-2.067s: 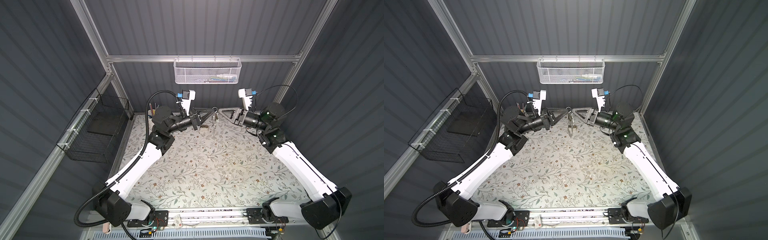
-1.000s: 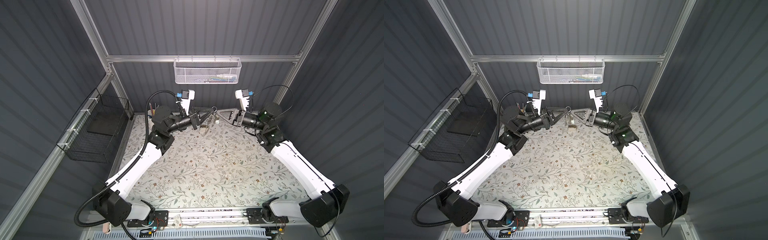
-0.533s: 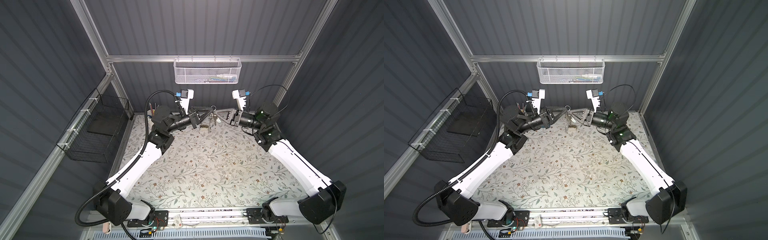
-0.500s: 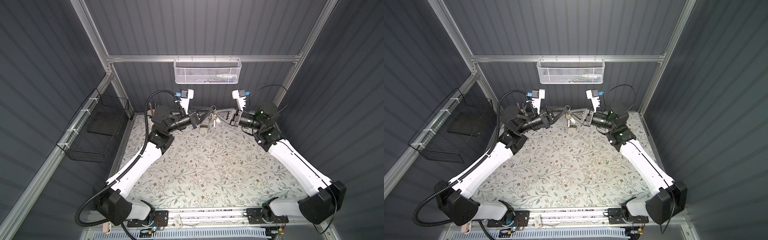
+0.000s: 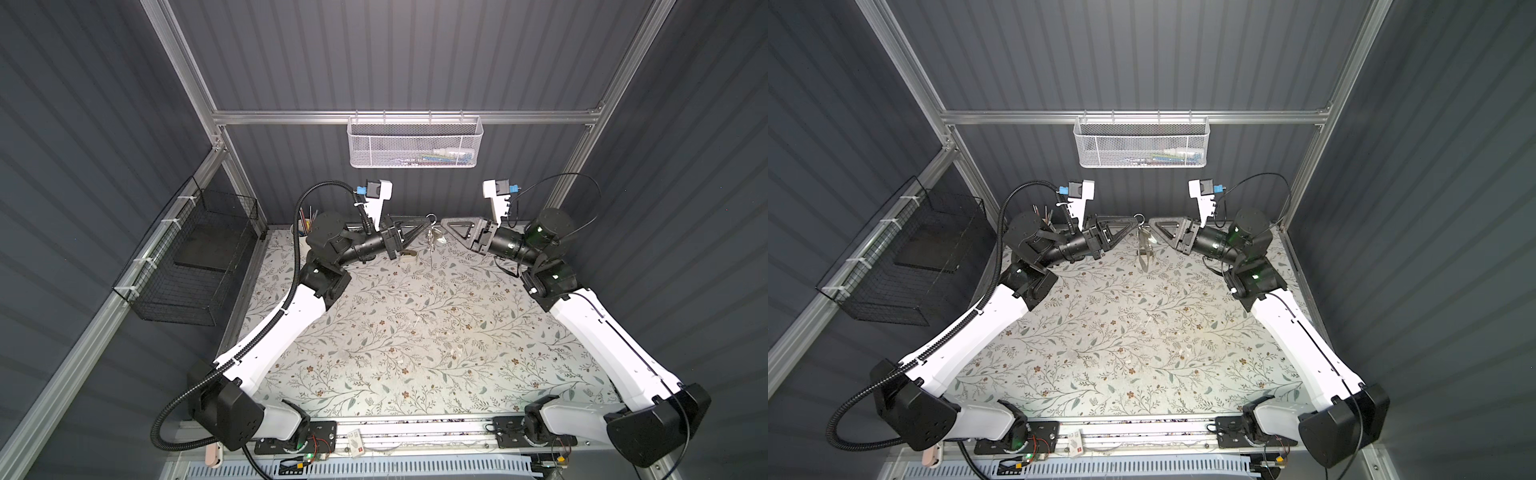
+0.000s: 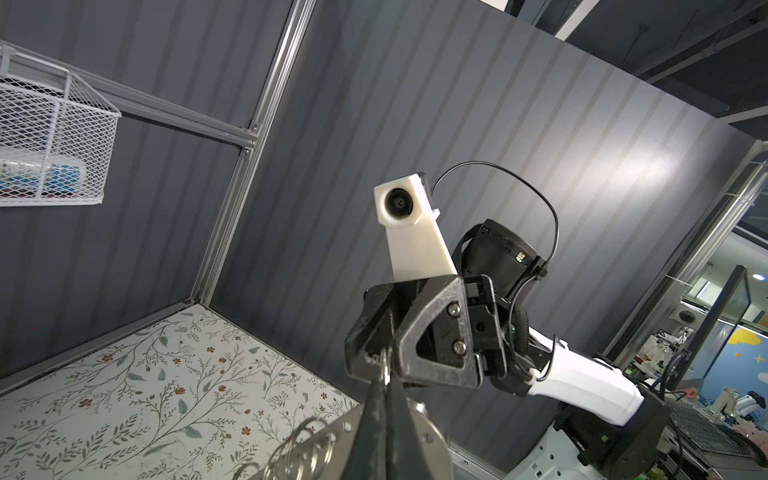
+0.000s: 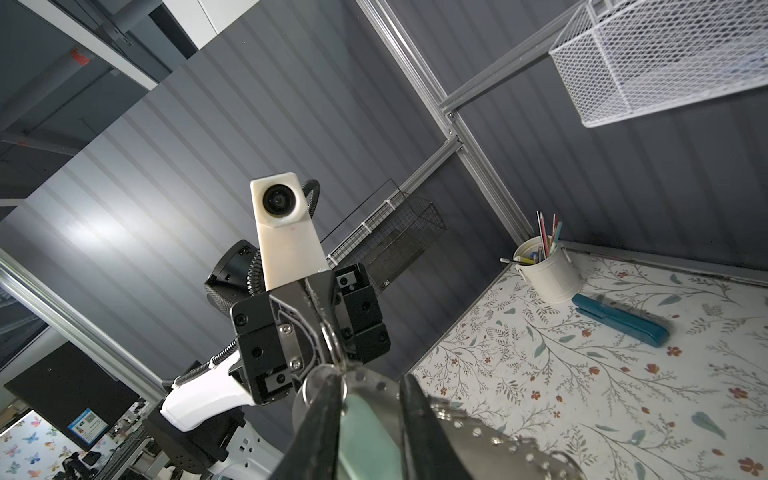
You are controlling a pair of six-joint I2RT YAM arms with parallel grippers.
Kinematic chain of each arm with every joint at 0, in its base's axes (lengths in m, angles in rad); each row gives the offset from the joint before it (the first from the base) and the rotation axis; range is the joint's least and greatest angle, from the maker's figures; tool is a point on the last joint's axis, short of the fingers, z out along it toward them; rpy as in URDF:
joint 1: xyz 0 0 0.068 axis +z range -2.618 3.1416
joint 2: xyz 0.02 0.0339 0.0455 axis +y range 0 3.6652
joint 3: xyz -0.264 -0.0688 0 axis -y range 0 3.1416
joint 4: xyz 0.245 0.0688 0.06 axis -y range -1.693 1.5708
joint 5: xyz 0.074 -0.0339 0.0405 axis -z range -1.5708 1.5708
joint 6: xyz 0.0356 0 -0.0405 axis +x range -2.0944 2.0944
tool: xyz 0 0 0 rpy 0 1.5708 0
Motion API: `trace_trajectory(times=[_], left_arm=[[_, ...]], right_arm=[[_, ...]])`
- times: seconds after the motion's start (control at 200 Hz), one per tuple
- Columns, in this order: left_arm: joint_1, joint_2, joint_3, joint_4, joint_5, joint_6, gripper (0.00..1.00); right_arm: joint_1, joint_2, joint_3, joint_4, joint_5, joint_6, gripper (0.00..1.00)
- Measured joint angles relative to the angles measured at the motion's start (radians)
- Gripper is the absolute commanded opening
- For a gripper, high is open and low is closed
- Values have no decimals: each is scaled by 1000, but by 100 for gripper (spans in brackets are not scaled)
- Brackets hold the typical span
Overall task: Put the keys on the keyring
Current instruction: 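Bring the right gripper back toward the left gripper holding the keyring plate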
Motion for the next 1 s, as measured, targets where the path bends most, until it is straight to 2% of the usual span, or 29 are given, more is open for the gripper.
trace_trajectory(times=[0.415,0.62,0.75,0.825,1.0], left_arm=[[0,0,0,0,0,0,0],[0,0,0,0,0,0,0],[0,0,0,-2,0,0,0],[0,0,0,-4,0,0,0],[0,0,0,-6,3,0,0]], right_arm=[[46,27,50,-18,27,-56,30],[65,49,74,-30,27,-82,21],[66,50,74,-42,28,-87,20],[66,50,74,-45,27,-91,13],[65,49,74,-54,35,-104,6]])
